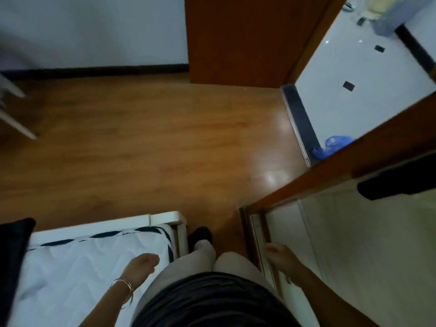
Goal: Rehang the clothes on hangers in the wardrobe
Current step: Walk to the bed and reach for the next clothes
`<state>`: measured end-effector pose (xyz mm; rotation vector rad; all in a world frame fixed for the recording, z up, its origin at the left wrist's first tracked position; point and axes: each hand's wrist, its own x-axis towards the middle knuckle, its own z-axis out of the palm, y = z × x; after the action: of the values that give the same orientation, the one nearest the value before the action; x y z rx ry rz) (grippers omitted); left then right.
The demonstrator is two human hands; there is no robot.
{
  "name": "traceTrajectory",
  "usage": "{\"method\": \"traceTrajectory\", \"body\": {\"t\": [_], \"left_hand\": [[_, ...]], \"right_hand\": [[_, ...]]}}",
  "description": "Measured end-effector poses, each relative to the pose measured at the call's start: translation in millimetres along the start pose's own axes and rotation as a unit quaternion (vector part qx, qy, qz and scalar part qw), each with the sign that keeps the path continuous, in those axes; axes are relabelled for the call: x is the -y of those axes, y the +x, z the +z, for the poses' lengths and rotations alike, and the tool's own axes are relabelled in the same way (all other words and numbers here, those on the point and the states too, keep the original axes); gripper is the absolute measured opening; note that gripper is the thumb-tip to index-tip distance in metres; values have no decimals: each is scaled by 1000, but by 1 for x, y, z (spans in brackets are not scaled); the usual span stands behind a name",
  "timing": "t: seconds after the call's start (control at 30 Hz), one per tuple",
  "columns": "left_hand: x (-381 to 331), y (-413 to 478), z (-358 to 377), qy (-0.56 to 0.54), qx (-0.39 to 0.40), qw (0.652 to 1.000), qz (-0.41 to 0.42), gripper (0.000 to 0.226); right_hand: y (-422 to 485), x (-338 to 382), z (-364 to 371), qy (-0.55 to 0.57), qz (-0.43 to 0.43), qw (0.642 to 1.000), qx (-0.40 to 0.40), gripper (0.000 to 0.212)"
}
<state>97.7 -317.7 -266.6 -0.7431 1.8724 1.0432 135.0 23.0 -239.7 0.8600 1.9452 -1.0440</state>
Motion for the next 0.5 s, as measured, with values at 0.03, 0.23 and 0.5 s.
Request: {"method": "traceTrajectory", "body": {"t": [0.03,0.23,0.5], "left_hand": [[-7,6,-6,-16,-6,1000,2,27],[-47,35,-31,-117,-40,992,-2,20],[-86,85,-44,-202,-19,974,-97,18]], "right_hand": [[7,17,-5,2,-2,1000,-4,38],[52,103,-26,-30,-25,999,-10,33],[133,201,-65,-121,-30,992,21,25]]}}
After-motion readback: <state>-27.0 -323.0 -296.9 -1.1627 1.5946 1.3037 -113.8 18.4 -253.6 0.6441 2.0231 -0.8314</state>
